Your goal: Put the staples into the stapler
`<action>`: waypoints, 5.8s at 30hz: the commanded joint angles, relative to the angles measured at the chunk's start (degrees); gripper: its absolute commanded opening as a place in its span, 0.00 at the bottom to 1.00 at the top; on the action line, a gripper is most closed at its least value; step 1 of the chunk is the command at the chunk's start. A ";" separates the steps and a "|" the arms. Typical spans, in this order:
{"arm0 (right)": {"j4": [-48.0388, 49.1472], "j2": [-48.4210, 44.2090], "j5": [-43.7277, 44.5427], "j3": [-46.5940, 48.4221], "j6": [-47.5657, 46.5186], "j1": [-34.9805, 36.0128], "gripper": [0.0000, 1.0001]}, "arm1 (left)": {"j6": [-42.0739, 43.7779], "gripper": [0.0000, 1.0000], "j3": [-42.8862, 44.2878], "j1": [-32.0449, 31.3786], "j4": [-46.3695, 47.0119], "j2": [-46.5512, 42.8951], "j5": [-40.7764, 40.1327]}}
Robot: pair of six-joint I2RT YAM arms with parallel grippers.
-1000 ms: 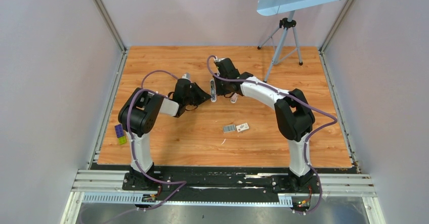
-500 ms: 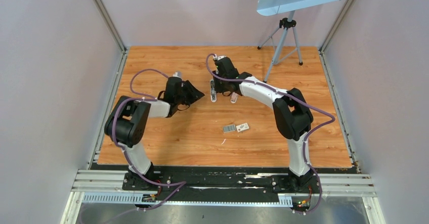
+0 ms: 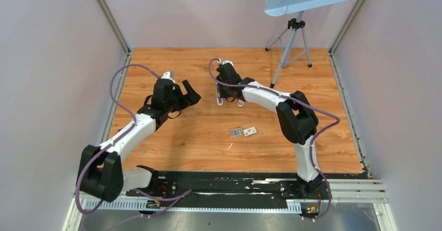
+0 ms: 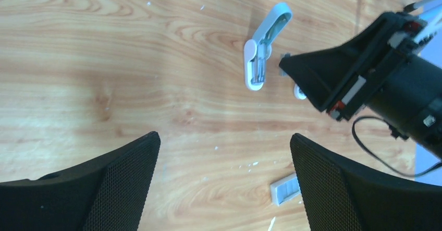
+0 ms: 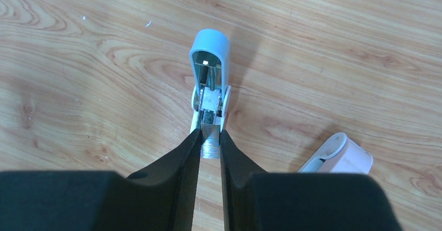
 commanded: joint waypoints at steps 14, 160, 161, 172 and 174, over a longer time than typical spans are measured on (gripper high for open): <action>0.66 4.19 6.68 3.61 2.07 3.33 0.23 | 16.45 1.00 -1.10 0.07 -23.20 -16.89 1.41; 0.23 1.67 4.37 2.07 -2.82 -0.74 0.48 | 9.59 0.91 -7.06 0.07 -10.58 -14.91 8.36; 0.29 1.09 3.96 2.11 -2.96 -0.80 0.48 | 8.94 0.90 -6.88 0.07 -9.84 -14.12 8.37; 1.27 -0.84 -9.57 0.77 -1.70 -4.48 0.40 | 1.96 0.77 0.08 0.09 4.36 1.68 6.81; 2.02 -0.32 -11.72 0.86 -1.43 -5.57 0.41 | 2.26 0.75 1.91 0.07 7.35 5.28 7.20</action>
